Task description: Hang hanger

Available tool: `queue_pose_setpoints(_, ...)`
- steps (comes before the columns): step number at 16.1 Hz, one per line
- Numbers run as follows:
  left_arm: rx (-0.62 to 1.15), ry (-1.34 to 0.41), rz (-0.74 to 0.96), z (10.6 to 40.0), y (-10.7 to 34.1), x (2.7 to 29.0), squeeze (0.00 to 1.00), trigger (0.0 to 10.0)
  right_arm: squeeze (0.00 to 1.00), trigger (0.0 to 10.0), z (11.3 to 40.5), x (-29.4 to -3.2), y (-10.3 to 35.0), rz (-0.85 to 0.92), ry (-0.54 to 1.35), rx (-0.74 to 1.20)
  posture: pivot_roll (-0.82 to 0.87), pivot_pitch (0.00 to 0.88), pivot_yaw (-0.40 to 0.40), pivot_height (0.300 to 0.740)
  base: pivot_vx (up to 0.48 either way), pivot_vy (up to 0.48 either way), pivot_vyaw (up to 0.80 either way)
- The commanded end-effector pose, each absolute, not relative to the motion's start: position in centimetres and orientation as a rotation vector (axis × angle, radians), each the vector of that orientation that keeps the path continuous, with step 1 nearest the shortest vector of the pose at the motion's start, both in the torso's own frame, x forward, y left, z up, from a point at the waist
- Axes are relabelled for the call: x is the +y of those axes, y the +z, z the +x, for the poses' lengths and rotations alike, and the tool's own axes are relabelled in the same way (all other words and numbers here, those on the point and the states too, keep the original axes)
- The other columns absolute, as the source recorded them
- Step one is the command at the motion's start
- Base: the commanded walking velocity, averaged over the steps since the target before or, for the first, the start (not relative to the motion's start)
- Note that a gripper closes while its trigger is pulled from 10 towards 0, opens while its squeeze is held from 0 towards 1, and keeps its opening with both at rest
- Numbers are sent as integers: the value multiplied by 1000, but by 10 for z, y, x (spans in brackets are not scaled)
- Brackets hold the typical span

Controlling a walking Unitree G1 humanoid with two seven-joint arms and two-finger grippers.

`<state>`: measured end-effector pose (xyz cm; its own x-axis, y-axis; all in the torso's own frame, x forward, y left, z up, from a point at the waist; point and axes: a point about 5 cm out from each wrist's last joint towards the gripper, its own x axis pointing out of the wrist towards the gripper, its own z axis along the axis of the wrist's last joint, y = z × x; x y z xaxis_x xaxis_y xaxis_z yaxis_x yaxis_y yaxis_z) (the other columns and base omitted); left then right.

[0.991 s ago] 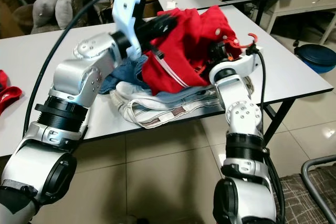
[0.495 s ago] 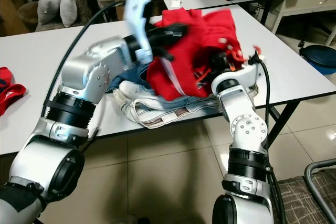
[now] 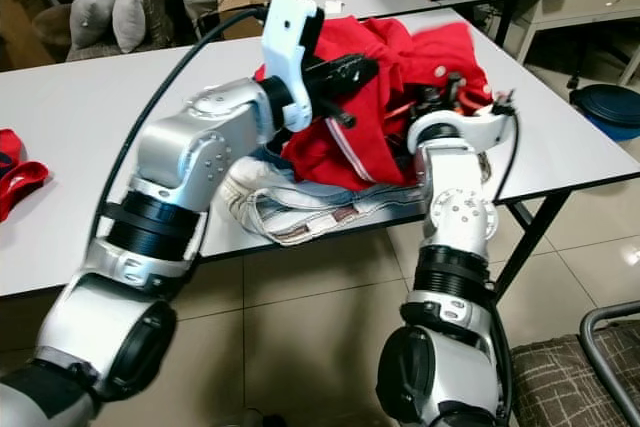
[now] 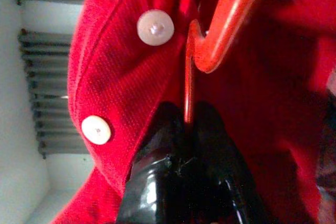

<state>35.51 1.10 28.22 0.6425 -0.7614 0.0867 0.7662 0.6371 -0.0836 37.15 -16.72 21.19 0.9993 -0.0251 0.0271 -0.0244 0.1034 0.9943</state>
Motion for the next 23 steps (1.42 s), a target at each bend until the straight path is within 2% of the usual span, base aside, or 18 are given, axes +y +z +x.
queue_pose_setpoints(1, -101, -827, -149, 358, 297, 16, 0, 0, 0, 10000, 373, -155, 218, 1445, 44, -7, 19, 0, 117, 740, 0, 0, 0)
queue_pose_setpoints(4, -153, -713, -272, 374, 322, 20, 0, 0, 0, 10000, 363, -132, 201, 1290, 117, 140, 16, 0, 119, 740, 0, 0, 0)
queue_pose_setpoints(5, -160, -682, -277, 379, 327, 24, 0, 0, 0, 10000, 359, -132, 195, 1228, 123, 164, 14, 0, 123, 740, 0, 0, 0)
queue_pose_setpoints(8, -118, -645, -276, 387, 324, 30, 0, 0, 0, 10000, 354, -137, 193, 1206, 126, 174, 14, 0, 127, 740, 0, 0, 0)
queue_pose_setpoints(9, -36, -647, -205, 392, 306, 30, 0, 1922, 0, 10000, 351, -142, 198, 1219, 128, 154, 15, 0, 129, 740, 0, 0, 0)
queue_pose_setpoints(10, 54, -646, -138, 396, 284, 29, 0, 10000, 0, 10000, 349, -145, 202, 1217, 132, 135, 13, 0, 132, 740, 0, 0, 0)
queue_pose_setpoints(11, 106, -625, -90, 398, 266, 33, 1000, 10000, 0, 10000, 349, -147, 207, 1191, 137, 116, 7, 0, 135, 740, 0, 0, 0)
queue_pose_setpoints(14, 113, -583, -54, 403, 260, 43, 1000, 10000, 0, 10000, 349, -148, 213, 1133, 158, 99, 9, 0, 128, 740, 0, 0, 0)
queue_pose_setpoints(15, 108, -653, 30, 404, 263, 51, 973, 10000, 0, 10000, 349, -147, 219, 1047, 183, 92, 12, 0, 122, 740, 0, 0, 0)
queue_pose_setpoints(16, 90, -682, 34, 404, 266, 54, 227, 10000, 0, 10000, 349, -147, 220, 1020, 188, 90, 12, 0, 122, 740, 0, 0, 0)
queue_pose_setpoints(17, 73, -746, 2, 403, 273, 62, 0, 10000, 0, 10000, 350, -149, 223, 975, 193, 83, 16, 0, 117, 740, 0, 0, 0)
queue_pose_setpoints(19, 101, -827, -50, 400, 279, 78, 0, 10000, 0, 10000, 352, -153, 229, 908, 198, 65, 25, 0, 105, 740, 0, 0, 0)
queue_pose_setpoints(20, 118, -859, -16, 399, 277, 88, 0, 10000, 0, 10000, 353, -155, 233, 899, 202, 55, 26, 0, 101, 740, 0, 0, 0)
queue_pose_setpoints(23, 44, -708, 39, 404, 285, 120, 0, 10000, 0, 10000, 355, -158, 246, 816, 246, 3, 23, 0, 106, 740, 0, 0, 0)
